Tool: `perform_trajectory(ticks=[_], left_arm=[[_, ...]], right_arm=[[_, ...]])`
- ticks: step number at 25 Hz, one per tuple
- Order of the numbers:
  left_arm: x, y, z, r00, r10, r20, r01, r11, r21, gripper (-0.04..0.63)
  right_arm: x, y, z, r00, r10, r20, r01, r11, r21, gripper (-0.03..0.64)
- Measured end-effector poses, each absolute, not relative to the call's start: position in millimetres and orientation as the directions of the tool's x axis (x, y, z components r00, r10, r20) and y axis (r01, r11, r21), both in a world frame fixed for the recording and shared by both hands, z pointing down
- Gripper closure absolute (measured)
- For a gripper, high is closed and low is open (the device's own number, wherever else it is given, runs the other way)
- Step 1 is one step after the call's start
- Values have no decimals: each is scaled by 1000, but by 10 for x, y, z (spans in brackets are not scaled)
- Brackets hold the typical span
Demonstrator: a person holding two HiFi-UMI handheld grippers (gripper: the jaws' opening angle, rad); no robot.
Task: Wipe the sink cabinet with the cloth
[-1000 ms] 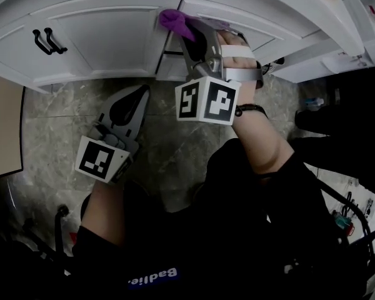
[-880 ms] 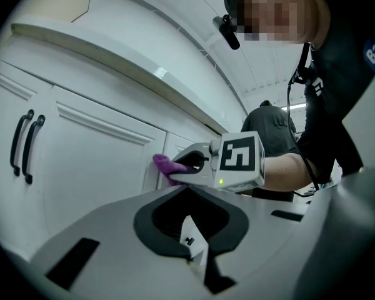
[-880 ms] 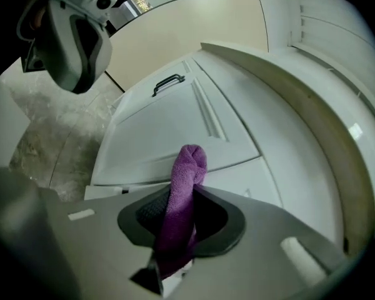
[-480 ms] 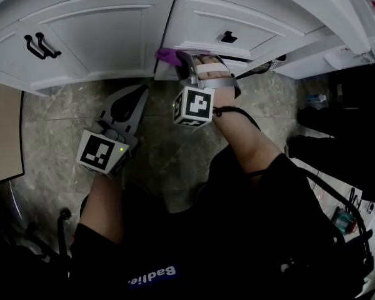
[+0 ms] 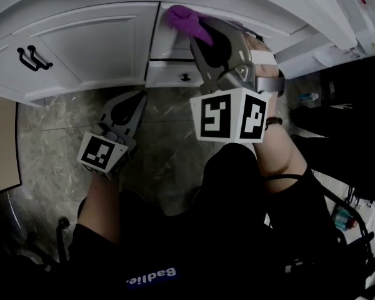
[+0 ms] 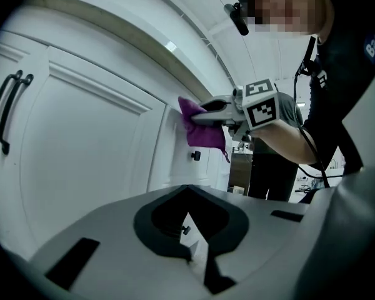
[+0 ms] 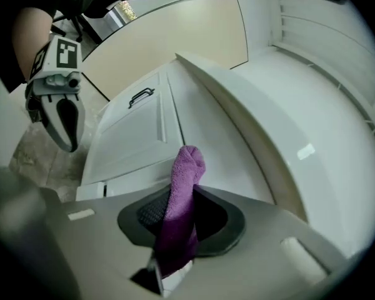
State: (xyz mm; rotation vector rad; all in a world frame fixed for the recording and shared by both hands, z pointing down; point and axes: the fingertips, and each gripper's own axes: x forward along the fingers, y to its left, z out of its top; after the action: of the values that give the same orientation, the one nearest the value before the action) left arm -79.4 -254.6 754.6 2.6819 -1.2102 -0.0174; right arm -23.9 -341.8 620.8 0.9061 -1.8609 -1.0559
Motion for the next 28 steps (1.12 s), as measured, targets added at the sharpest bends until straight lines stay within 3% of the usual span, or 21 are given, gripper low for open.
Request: perform_trajectory(ticks=[6, 22, 25, 28], left_arm=[[-732, -2557, 7526, 679, -732, 65, -728, -659, 188, 606], [-656, -2604, 7587, 685, -726, 62, -721, -663, 201, 606], [-655, -2639, 7573, 680, -730, 73, -726, -654, 212, 606], [-619, -2644, 7616, 695, -716, 68, -710, -669, 218, 606]], right_arm=[[-209, -3560, 6246, -401, -891, 211, -229, 320, 919, 541], [134, -3444, 8174, -260, -758, 598, -136, 642, 754, 543], [216, -3302, 7887, -293, -772, 564, -140, 618, 773, 541], [279, -3279, 7226, -332, -829, 450, -190, 526, 829, 541]])
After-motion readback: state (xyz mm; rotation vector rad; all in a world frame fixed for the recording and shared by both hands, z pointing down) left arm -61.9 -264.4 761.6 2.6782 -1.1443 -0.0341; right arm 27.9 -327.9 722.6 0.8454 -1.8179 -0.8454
